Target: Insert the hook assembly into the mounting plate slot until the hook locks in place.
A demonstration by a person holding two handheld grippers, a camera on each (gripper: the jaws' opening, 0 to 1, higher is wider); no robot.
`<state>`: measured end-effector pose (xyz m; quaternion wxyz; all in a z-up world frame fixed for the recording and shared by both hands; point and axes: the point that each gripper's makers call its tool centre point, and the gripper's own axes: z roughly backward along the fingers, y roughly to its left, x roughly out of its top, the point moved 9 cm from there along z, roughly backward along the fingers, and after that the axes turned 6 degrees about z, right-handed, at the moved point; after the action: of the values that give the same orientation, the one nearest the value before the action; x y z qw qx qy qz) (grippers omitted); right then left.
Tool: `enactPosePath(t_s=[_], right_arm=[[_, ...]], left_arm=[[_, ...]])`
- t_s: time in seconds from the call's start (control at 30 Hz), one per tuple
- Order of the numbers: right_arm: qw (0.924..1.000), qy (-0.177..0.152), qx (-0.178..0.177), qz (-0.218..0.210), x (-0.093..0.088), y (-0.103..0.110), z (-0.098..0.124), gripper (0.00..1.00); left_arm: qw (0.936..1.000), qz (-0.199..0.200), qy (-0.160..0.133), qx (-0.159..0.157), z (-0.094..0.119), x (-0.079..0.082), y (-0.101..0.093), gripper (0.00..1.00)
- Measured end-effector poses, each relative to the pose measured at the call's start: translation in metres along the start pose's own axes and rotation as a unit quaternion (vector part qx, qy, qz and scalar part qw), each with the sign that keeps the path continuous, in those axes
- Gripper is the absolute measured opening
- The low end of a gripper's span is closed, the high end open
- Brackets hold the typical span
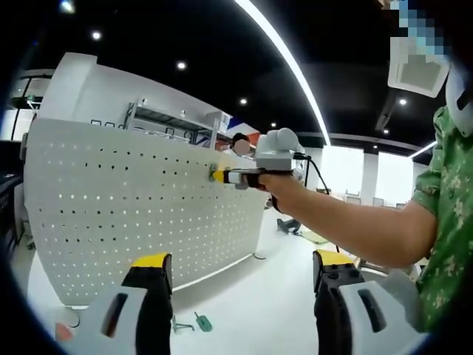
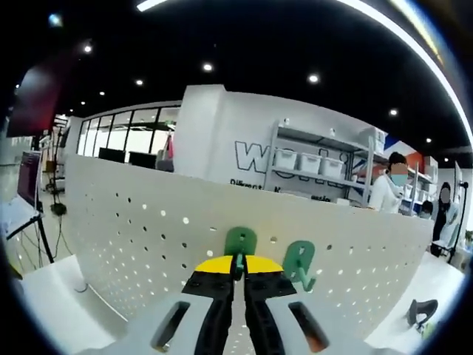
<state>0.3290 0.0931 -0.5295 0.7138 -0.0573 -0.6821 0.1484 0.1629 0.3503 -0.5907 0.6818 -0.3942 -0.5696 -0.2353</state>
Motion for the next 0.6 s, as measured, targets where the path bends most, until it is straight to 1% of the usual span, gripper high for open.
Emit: enactPosePath(t_s=[0.07,0.13,0.27,0.33,0.4,0.47,0.6], right_arm=[[1.0000,-0.002,0.001,-0.001,0.0000,-0.0001,0.0000,0.05],[1.0000,-0.004,0.002,-0.004,0.0004,0.0000,0.0001,0.09],[0.9999,-0.007,0.002,0.009,0.0016,0.0029,0.0008,0.04],[0.9999,-0.007,0.000,0.012,0.0016,0.0031,0.0005,0.04],[1.0000,-0.007,0.006,-0.002,0.0011,0.0023,0.0003,0.05],[1.0000,-0.003,0.004,0.008,0.0004,0.0021,0.0005,0.06],[1.0000,0.000,0.003,0.006,-0.0013,0.0011,0.0006,0.07]], left_arm=[[1.0000,0.001,0.000,0.000,0.0002,-0.0003,0.0001,0.80],[1.0000,0.000,0.001,0.000,0.0002,-0.0005,0.0000,0.80],[1.0000,0.001,-0.001,-0.002,-0.0004,0.0005,-0.0009,0.80],[1.0000,0.000,-0.003,-0.001,-0.0001,0.0013,-0.0009,0.80],[1.0000,0.000,-0.002,0.000,0.0003,0.0011,-0.0007,0.80],[1.0000,0.000,-0.001,0.000,0.0008,0.0005,-0.0004,0.80],[1.0000,0.001,0.000,0.000,0.0008,-0.0004,-0.0005,0.80]])
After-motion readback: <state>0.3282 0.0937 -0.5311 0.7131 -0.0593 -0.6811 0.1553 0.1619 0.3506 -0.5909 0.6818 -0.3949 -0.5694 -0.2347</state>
